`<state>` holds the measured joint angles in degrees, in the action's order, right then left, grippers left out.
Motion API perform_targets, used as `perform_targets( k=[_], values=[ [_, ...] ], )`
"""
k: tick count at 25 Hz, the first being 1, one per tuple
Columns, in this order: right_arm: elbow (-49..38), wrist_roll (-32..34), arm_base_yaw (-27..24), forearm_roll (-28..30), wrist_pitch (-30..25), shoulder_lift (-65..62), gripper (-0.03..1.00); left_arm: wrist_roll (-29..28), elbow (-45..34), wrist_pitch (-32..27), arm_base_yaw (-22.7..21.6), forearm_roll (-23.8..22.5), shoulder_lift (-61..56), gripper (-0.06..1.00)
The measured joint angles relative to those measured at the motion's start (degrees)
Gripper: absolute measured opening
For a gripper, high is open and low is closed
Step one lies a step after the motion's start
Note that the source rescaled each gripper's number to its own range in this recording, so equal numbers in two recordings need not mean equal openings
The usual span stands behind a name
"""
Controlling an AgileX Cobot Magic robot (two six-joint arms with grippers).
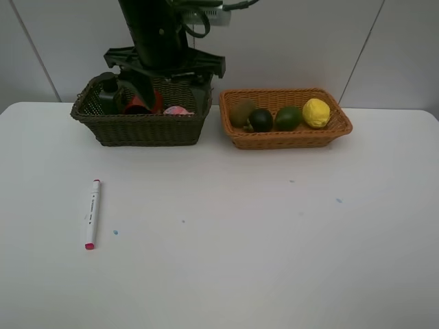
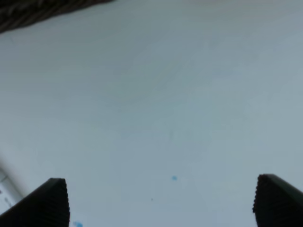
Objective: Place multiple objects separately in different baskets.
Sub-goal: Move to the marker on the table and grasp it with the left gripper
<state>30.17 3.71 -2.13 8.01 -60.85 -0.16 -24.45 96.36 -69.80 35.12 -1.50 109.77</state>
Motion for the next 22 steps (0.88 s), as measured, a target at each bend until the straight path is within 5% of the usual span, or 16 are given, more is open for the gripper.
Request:
perform_targets(
  k=[8,16,22],
  values=[
    [0.00,0.00,0.00,0.04,0.00,0.00,0.99,-9.16,-19.20,1.75,-1.98,-0.01,-12.25,1.00],
    [0.00,0.00,0.00,0.04,0.00,0.00,0.99,-10.83,-39.44,12.38,-6.85,-0.01,-18.31,1.00],
    [0.00,0.00,0.00,0.04,0.00,0.00,0.99,-10.94,-47.38,24.61,-11.36,0.04,-18.31,1.00]
  ],
)
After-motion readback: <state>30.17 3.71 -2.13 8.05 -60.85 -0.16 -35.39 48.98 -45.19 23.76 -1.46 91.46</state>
